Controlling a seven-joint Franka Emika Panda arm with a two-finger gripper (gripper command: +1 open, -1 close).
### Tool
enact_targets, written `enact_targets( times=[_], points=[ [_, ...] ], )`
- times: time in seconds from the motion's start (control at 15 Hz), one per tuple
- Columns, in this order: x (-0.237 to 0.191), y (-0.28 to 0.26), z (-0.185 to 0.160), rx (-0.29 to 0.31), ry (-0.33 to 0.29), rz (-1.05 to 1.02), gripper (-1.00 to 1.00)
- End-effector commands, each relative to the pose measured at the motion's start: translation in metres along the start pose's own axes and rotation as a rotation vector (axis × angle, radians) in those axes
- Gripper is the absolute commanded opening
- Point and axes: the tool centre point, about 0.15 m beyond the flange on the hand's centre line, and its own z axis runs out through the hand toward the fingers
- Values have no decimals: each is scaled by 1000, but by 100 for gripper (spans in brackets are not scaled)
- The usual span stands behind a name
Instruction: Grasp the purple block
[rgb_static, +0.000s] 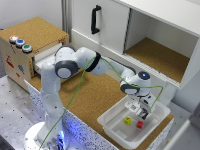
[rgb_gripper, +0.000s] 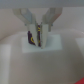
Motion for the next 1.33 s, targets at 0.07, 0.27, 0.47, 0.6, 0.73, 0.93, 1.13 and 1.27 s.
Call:
enact_targets(
  times=[0.07, 0.27, 0.47, 0.6, 0.73, 0.93, 1.13, 1.27],
  points=[
    [29, 3, 16, 16, 22, 74, 100],
    [36, 6, 27, -12, 17, 136, 100],
    [43, 10, 44, -6, -2, 192, 100],
    [50, 10, 50, 2, 1, 217, 100],
    [58, 10, 55, -2, 6, 235, 100],
    [66, 14, 56, 2, 9, 270, -100],
    [68, 11, 57, 13, 3, 277, -100],
    [66, 9, 60, 19, -9, 279, -100]
  ],
)
